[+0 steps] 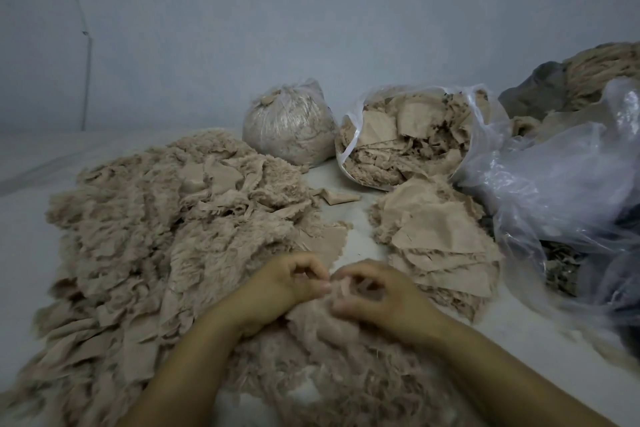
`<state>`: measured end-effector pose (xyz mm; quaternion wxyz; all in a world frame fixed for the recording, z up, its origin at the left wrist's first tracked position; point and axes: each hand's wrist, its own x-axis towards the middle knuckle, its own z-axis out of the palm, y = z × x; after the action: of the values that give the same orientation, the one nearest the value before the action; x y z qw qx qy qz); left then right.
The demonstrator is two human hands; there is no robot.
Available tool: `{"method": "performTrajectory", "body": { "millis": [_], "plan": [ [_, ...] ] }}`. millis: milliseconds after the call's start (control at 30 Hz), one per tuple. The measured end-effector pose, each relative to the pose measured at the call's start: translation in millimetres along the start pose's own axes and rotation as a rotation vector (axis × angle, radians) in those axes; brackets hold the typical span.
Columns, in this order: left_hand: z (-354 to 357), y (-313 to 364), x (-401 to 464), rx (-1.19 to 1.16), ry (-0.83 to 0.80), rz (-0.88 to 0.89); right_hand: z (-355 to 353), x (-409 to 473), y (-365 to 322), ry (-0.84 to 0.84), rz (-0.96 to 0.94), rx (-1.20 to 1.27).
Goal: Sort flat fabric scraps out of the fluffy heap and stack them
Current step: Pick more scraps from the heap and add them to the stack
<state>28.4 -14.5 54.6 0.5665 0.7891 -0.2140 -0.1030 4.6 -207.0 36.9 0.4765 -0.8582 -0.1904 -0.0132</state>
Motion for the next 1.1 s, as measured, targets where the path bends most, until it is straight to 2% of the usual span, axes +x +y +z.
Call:
{"method": "performTrajectory", "body": {
  "millis": [67, 167, 267, 333, 433, 567, 667, 733, 800, 867, 933, 1000, 1100],
  "plan": [
    [1, -1, 2, -0.163, 0.111, 0.007, 8, 1, 0, -0.022, -0.06, 0.095],
    [0, -2, 6, -0.323, 0.235, -0.034, 9, 3, 3, 0.148, -0.035, 0.303],
    [0, -3, 4, -0.458, 0.115, -0.118, 7, 3, 6, 0.251, 0.015, 0.535],
    [4, -5, 3, -0.381, 0.059, -0.153, 9, 1, 6, 0.259, 0.023, 0.512],
    [9, -9, 7, -0.244, 0.151, -0.132, 10, 0, 8, 0.255, 0.008, 0.386],
    [6, -9, 11, -0.48, 0.371, -0.102, 5, 1, 10, 0.353, 0.059, 0.474],
    [2, -9, 14, -0.639, 0.505, -0.144, -1, -4, 11, 0.303, 0.031, 0.482],
    [1, -7, 13, -0.695, 0.516, -0.149, -7, -9, 9, 0.113, 0.016, 0.448],
    [5, -4, 12, -0.645, 0.437, -0.147, -13, -11, 4, -0.027, -0.028, 0.36],
    [9, -4, 10, -0.495, 0.355, -0.122, -14, -9, 1, 0.061, -0.048, 0.317],
    [14, -5, 8, -0.385, 0.243, -0.07, -9, -4, 1, 0.174, 0.019, 0.341],
    [22, -4, 7, -0.313, 0.169, -0.032, 0, -3, 1, 0.128, 0.097, 0.414],
    [27, -2, 9, -0.2, 0.336, 0.022, 10, -2, 5, 0.084, 0.105, 0.409]
  ]
}}
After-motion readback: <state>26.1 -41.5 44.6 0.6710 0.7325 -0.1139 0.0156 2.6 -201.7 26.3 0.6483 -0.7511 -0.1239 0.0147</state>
